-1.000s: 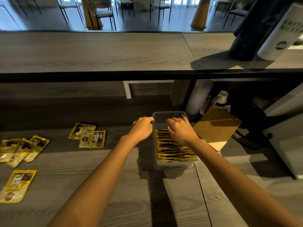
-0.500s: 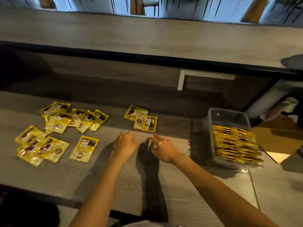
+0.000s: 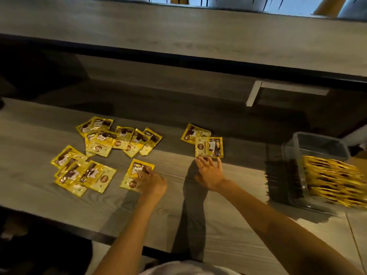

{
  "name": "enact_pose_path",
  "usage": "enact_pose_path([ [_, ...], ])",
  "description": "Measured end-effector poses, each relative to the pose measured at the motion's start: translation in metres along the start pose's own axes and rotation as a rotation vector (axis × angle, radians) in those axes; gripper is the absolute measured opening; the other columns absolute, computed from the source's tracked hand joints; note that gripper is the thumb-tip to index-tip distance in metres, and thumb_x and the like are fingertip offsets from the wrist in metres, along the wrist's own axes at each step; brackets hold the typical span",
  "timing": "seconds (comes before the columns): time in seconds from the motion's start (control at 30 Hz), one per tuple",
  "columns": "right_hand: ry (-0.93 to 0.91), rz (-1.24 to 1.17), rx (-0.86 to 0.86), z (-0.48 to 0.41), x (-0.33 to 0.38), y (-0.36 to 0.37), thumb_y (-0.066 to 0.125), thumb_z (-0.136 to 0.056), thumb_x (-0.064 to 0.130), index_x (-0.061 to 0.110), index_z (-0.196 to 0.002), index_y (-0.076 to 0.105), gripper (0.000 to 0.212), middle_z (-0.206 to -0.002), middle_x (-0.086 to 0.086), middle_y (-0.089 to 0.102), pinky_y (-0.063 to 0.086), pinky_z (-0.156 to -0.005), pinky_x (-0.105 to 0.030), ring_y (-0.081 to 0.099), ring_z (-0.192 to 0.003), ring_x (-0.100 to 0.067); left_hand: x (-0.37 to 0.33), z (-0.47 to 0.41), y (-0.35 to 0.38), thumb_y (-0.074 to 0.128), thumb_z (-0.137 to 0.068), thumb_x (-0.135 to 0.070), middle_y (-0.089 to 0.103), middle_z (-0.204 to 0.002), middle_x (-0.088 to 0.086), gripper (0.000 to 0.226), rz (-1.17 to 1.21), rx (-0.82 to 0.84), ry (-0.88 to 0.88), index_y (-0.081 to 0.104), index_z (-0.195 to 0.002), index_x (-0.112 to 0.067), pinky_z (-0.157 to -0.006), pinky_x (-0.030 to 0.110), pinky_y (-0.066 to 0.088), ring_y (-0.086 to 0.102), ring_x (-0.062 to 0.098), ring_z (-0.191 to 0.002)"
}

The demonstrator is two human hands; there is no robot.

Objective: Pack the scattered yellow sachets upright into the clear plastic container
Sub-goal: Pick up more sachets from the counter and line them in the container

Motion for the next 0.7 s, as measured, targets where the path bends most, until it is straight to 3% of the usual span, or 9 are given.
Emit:
enact_pose_path([
  [0.13, -0.003, -0.075, -0.157, 0.012, -0.007, -0.001, 0.046, -0.093, 0.027, 0.014, -0.141, 0.030, 0.052, -0.147, -0.007, 0.035, -0.001, -0.118, -0.049, 0.023, -0.142, -0.024, -0.027, 0.008, 0.009, 0.032, -0.098, -0.024, 0.015, -0.154, 0.021, 0.055, -0.083, -0.004, 0.230, 0.015, -0.147, -0.006, -0.113, 0.051, 0.019, 0.021, 0.043, -0.139],
  [0.23, -0.008, -0.115, -0.297, 0.013, -0.014, -0.011, 0.044, -0.093, 0.023, 0.015, -0.142, 0.030, 0.051, -0.149, -0.007, 0.034, 0.005, -0.118, -0.045, 0.023, -0.142, -0.024, -0.048, 0.020, 0.020, 0.037, -0.096, -0.020, 0.040, -0.143, 0.015, 0.044, -0.061, -0.064, 0.393, 0.037, -0.139, -0.010, -0.110, 0.045, 0.027, 0.037, 0.037, -0.130],
  [0.33, 0.000, -0.137, -0.146, 0.008, -0.025, -0.014, 0.043, -0.095, 0.023, 0.021, -0.148, 0.011, 0.062, -0.157, -0.003, 0.016, 0.003, -0.117, -0.050, 0.008, -0.147, -0.025, -0.054, 0.027, 0.023, 0.041, -0.094, -0.014, 0.059, -0.126, 0.015, 0.032, 0.095, -0.152, 0.445, 0.056, -0.121, -0.006, -0.102, 0.039, 0.034, 0.049, 0.034, -0.119],
  [0.4, 0.007, -0.089, -0.046, 0.005, -0.033, -0.013, 0.041, -0.095, 0.026, 0.020, -0.148, 0.010, 0.062, -0.158, -0.003, 0.015, 0.002, -0.117, -0.052, 0.009, -0.146, -0.025, -0.050, 0.026, 0.023, 0.045, -0.093, -0.015, 0.065, -0.115, 0.017, 0.028, 0.183, -0.195, 0.428, 0.061, -0.112, -0.004, -0.095, 0.038, 0.039, 0.054, 0.034, -0.113],
  [0.57, -0.036, 0.082, -0.168, 0.014, -0.042, -0.009, 0.039, -0.095, 0.020, 0.005, -0.139, 0.035, 0.047, -0.150, -0.013, 0.031, 0.005, -0.119, -0.043, 0.019, -0.144, -0.027, -0.047, 0.027, 0.024, 0.052, -0.091, -0.018, 0.069, -0.101, 0.017, 0.024, 0.229, -0.193, 0.394, 0.064, -0.107, -0.006, -0.086, 0.036, 0.041, 0.054, 0.030, -0.111],
  [0.7, -0.076, 0.123, -0.205, 0.035, -0.050, 0.006, 0.034, -0.095, 0.011, -0.002, -0.121, 0.054, 0.036, -0.131, -0.021, 0.052, 0.017, -0.116, -0.037, 0.042, -0.128, -0.032, -0.057, 0.037, 0.039, 0.059, -0.083, -0.003, 0.070, -0.080, 0.023, 0.016, 0.286, -0.154, 0.530, 0.068, -0.095, 0.003, -0.082, 0.035, 0.038, 0.054, 0.034, -0.106],
])
Point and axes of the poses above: each hand's wrist, its own z-axis away from the middle knuckle, its own y-axis out of the palm, x = y × z, the point moved 4 cm from there along -z, towards the middle knuckle
